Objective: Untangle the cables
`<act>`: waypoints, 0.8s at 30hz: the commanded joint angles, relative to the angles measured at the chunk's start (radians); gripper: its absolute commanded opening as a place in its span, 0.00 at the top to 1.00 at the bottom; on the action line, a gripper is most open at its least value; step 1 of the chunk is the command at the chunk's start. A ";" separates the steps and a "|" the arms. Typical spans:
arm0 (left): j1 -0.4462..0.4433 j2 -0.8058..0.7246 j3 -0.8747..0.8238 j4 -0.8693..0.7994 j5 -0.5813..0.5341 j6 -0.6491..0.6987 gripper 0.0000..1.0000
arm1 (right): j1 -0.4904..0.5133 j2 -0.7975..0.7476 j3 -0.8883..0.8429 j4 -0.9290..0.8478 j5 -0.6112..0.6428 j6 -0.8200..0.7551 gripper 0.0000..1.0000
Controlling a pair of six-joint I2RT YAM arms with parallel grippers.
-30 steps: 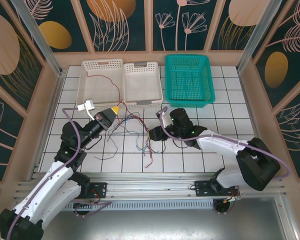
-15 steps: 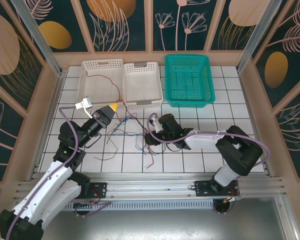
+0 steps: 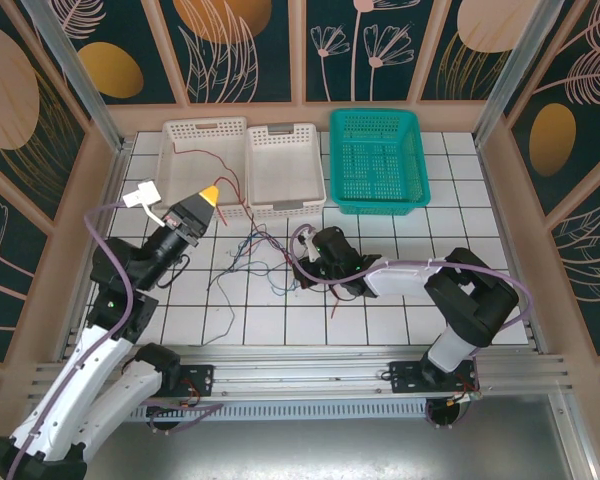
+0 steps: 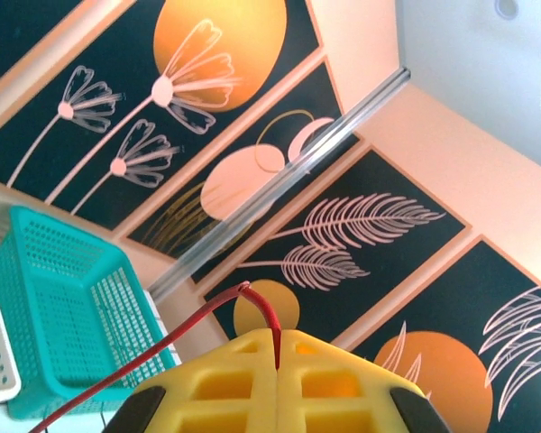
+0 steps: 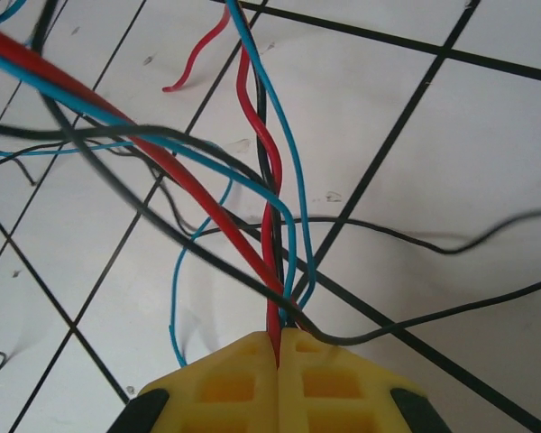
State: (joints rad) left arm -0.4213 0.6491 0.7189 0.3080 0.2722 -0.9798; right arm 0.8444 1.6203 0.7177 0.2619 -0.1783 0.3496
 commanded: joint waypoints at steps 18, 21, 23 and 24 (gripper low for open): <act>-0.002 0.240 0.558 -0.325 -0.277 0.450 1.00 | -0.221 -0.182 -0.202 -0.040 0.043 0.081 1.00; -0.003 0.280 0.604 -0.341 -0.280 0.474 1.00 | -0.268 -0.220 -0.235 -0.037 0.030 0.099 1.00; -0.003 0.295 0.628 -0.344 -0.280 0.478 1.00 | -0.290 -0.238 -0.251 -0.044 0.028 0.105 1.00; -0.003 0.297 0.638 -0.344 -0.284 0.480 1.00 | -0.292 -0.245 -0.256 -0.054 0.033 0.108 1.00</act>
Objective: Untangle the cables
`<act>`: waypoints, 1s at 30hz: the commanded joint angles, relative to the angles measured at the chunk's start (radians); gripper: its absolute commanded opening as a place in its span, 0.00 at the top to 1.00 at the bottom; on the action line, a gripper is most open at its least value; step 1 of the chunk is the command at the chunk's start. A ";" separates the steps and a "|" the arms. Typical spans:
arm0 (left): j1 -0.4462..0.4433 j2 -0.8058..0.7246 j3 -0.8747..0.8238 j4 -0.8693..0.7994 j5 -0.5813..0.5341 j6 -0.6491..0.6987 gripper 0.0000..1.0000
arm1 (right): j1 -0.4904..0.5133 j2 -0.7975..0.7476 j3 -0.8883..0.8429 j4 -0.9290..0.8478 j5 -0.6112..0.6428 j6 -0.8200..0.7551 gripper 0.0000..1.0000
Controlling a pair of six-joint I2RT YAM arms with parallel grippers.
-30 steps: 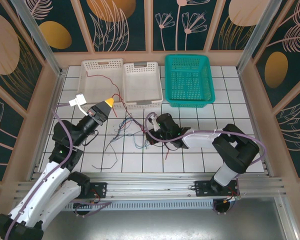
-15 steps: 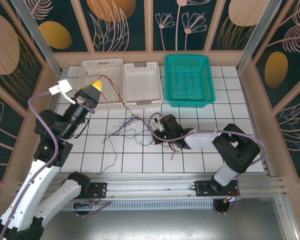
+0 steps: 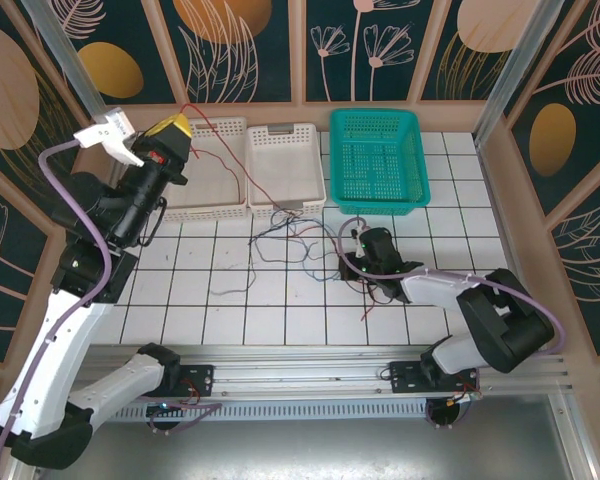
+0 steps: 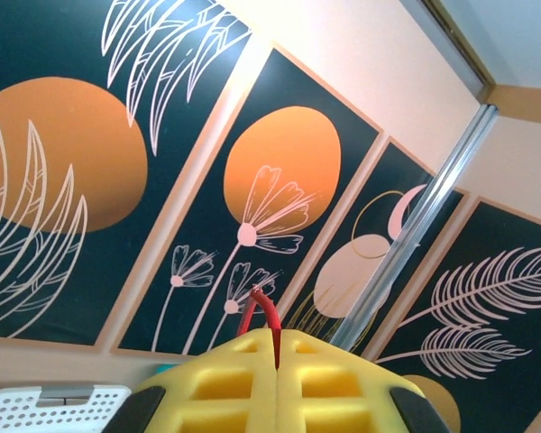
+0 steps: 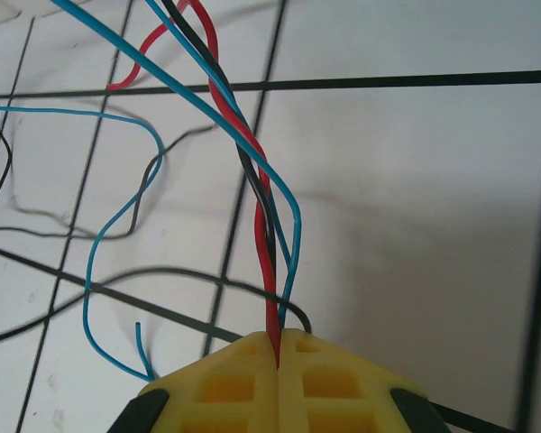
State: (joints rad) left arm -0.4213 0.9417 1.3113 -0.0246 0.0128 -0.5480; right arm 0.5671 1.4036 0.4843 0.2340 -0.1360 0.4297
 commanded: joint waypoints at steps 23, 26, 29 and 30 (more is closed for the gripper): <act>-0.003 -0.035 0.117 0.014 -0.022 -0.002 1.00 | -0.095 -0.160 -0.100 0.007 -0.016 0.083 1.00; -0.003 -0.042 0.103 0.015 -0.059 0.022 1.00 | -0.092 -0.229 -0.100 0.007 -0.024 0.072 1.00; -0.002 -0.032 0.116 -0.005 -0.086 0.067 1.00 | -0.092 -0.258 -0.095 -0.007 -0.037 0.054 1.00; -0.004 -0.023 0.121 -0.013 -0.098 0.088 1.00 | -0.092 -0.266 -0.098 -0.006 -0.042 0.054 1.00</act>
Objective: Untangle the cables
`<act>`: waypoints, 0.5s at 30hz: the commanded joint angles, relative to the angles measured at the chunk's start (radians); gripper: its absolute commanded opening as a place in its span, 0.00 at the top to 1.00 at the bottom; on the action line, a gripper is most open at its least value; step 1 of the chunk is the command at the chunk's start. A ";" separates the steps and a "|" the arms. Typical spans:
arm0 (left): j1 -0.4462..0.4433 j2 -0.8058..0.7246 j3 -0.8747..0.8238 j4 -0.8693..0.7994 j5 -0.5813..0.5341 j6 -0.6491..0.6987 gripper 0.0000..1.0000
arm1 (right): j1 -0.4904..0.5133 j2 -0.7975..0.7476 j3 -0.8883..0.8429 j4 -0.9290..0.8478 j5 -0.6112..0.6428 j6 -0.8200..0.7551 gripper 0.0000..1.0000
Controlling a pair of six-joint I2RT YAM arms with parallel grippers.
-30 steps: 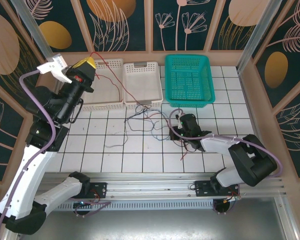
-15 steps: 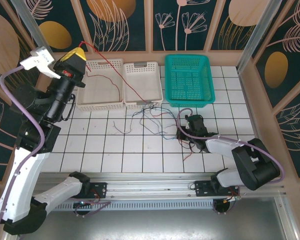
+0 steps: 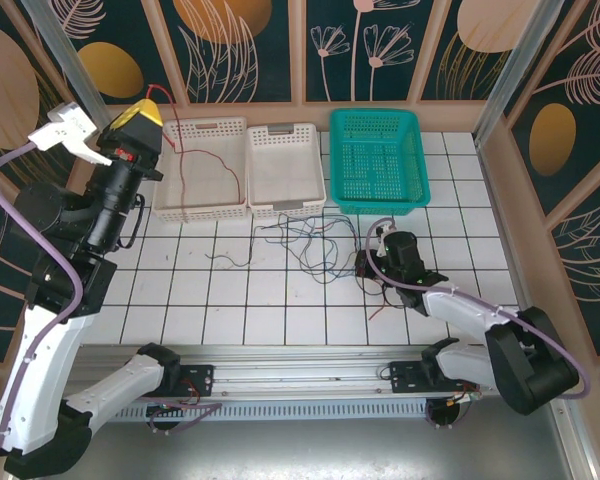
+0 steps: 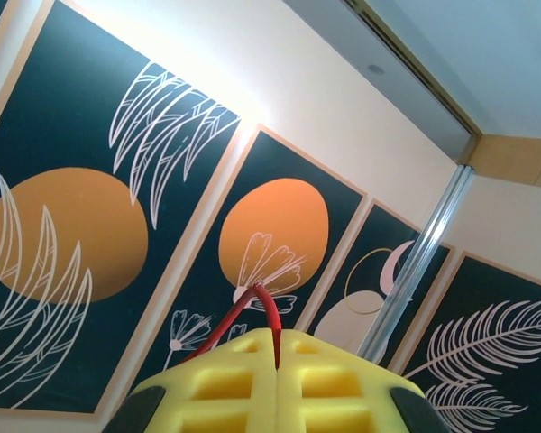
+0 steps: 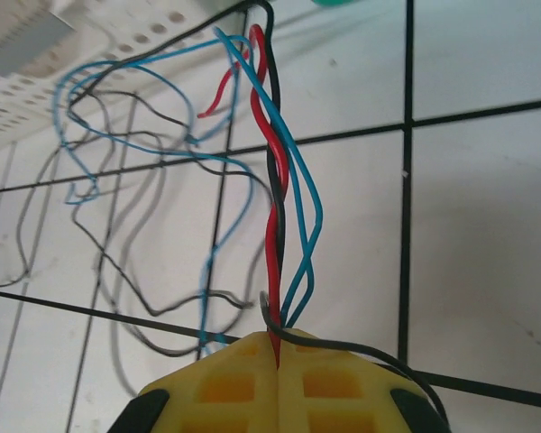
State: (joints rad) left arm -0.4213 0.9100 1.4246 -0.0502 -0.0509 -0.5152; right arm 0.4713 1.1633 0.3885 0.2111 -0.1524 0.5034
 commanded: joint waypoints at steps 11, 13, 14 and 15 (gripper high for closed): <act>0.009 0.170 0.026 0.028 -0.206 0.226 1.00 | 0.006 -0.062 -0.036 0.051 -0.082 -0.019 1.00; 0.035 0.208 0.032 0.036 -0.207 0.233 1.00 | 0.007 -0.078 -0.040 0.050 -0.087 -0.020 1.00; 0.061 0.227 0.033 0.040 -0.190 0.224 1.00 | 0.006 -0.089 -0.043 0.047 -0.088 -0.022 1.00; 0.089 0.245 0.031 0.047 -0.168 0.209 1.00 | 0.006 -0.097 -0.044 0.044 -0.088 -0.022 1.00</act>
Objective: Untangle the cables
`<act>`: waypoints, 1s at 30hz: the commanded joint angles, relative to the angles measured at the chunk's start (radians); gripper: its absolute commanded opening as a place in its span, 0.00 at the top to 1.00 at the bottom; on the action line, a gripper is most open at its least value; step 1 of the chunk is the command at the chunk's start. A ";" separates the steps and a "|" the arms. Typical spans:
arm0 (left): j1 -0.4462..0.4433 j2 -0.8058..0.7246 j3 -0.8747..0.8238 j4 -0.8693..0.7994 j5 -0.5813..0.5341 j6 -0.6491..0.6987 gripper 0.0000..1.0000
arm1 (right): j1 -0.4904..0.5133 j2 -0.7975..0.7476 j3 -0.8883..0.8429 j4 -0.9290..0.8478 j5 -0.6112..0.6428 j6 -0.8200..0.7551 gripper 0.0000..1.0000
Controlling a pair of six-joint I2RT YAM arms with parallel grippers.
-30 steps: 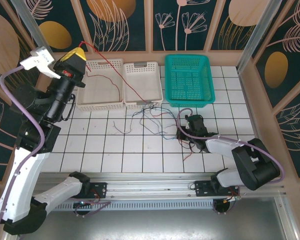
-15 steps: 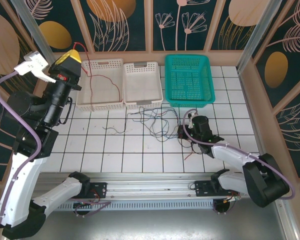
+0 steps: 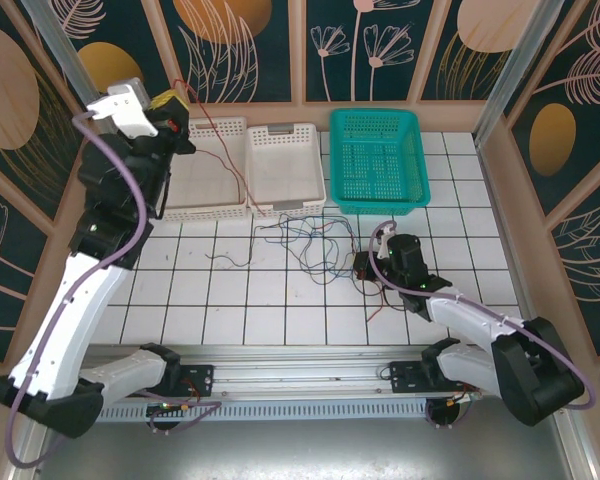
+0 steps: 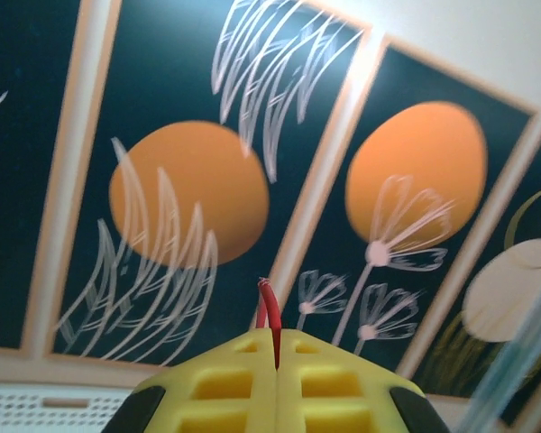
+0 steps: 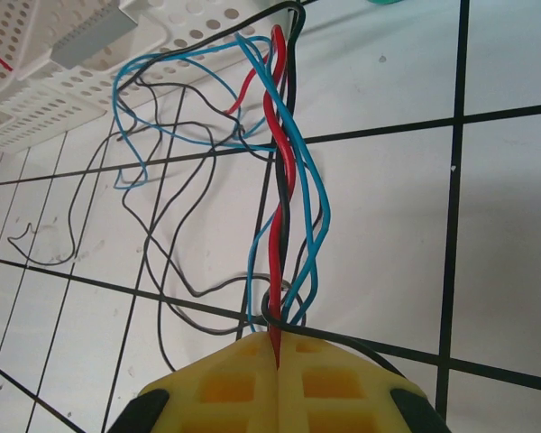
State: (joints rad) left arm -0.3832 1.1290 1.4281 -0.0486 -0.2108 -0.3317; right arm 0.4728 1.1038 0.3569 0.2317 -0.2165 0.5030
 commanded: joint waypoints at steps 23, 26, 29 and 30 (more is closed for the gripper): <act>0.224 0.305 -0.140 0.164 0.039 -0.059 1.00 | 0.036 -0.076 -0.030 0.018 -0.041 -0.021 1.00; 0.226 0.342 -0.194 0.188 0.035 -0.082 1.00 | 0.041 -0.077 -0.030 0.017 -0.041 -0.022 1.00; 0.225 0.394 -0.232 0.202 0.050 -0.109 1.00 | 0.046 -0.077 -0.030 0.014 -0.040 -0.023 1.00; 0.226 0.411 -0.245 0.206 0.054 -0.120 1.00 | 0.047 -0.076 -0.030 0.012 -0.038 -0.024 1.00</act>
State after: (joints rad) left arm -0.1635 1.5051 1.2140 0.1059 -0.1761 -0.4065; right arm 0.5091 1.0420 0.3359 0.2287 -0.2382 0.4961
